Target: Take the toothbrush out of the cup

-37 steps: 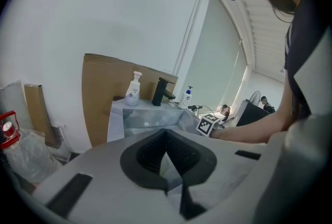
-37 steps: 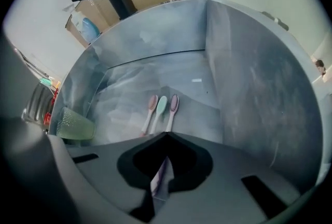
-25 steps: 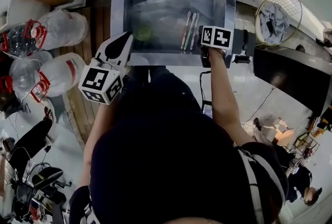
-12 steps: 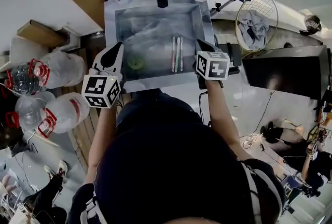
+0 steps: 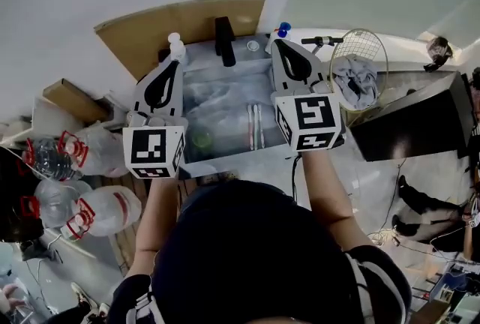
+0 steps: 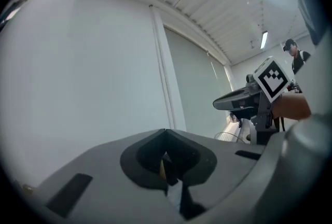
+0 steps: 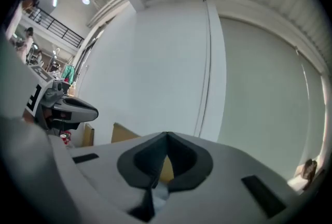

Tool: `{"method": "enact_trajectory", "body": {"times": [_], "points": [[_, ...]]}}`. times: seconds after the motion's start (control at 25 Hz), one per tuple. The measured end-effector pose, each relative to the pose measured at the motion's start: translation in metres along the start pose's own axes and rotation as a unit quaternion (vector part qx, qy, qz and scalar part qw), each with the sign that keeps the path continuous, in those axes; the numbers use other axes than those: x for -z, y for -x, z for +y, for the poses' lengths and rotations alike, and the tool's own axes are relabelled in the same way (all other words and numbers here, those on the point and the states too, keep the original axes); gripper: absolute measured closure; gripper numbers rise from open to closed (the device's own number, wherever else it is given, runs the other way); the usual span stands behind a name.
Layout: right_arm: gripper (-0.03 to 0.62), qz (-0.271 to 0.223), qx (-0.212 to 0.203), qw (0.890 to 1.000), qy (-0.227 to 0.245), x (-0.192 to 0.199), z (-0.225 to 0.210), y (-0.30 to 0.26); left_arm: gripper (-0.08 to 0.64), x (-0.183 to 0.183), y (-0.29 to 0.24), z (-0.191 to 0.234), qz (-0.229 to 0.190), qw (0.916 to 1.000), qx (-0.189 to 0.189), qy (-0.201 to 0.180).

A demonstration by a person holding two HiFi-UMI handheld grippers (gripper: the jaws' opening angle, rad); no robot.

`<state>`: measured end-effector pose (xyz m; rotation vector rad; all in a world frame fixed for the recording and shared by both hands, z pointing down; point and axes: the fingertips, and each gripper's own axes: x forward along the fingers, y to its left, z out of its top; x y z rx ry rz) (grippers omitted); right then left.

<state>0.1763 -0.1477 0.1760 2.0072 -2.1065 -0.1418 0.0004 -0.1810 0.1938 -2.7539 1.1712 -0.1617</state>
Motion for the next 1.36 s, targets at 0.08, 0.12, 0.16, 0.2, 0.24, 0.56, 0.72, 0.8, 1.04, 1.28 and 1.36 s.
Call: {"method": "enact_trajectory", "body": {"times": [0.08,0.12,0.16,0.2,0.24,0.56,0.72,0.8,1.04,1.28,1.36], "points": [[0.566,-0.041,0.012,0.999,0.015,-0.036,-0.001,0.008,0.538,-0.033,0.002,-0.001,-0.027,0.9995,-0.014,-0.007],[0.566,-0.058,0.017,0.998,0.018,-0.048,-0.001,0.013,0.538,-0.046,0.005,-0.002,-0.04,0.999,-0.019,-0.01],[0.566,-0.07,0.021,0.997,0.019,-0.057,-0.001,0.018,0.538,-0.056,0.008,-0.003,-0.05,0.9984,-0.025,-0.013],[0.566,-0.08,0.024,0.996,0.018,-0.062,0.0,0.023,0.538,-0.063,0.011,-0.005,-0.057,0.9978,-0.031,-0.016],[0.565,-0.086,0.026,0.996,0.017,-0.064,0.001,0.027,0.538,-0.068,0.014,-0.006,-0.061,0.9972,-0.037,-0.019],[0.566,-0.051,-0.015,0.998,-0.043,-0.015,0.004,0.035,0.538,-0.041,0.016,-0.027,-0.032,0.9982,-0.05,-0.009],[0.566,-0.064,-0.012,0.997,-0.048,-0.014,-0.001,0.041,0.538,-0.045,0.015,-0.035,-0.037,0.9976,-0.055,-0.019],[0.566,-0.067,-0.014,0.996,-0.05,-0.014,0.0,0.044,0.538,-0.048,0.017,-0.038,-0.039,0.9974,-0.057,-0.022],[0.566,-0.068,-0.006,0.997,-0.043,-0.014,-0.006,0.049,0.538,-0.056,0.015,-0.042,-0.052,0.9972,-0.052,-0.012],[0.566,-0.07,0.0,0.996,-0.055,-0.008,-0.014,0.053,0.538,-0.06,0.014,-0.048,-0.06,0.9969,-0.049,-0.016],[0.566,-0.071,0.002,0.996,-0.06,-0.007,-0.015,0.053,0.538,-0.059,0.015,-0.049,-0.06,0.9968,-0.05,-0.016]]}}
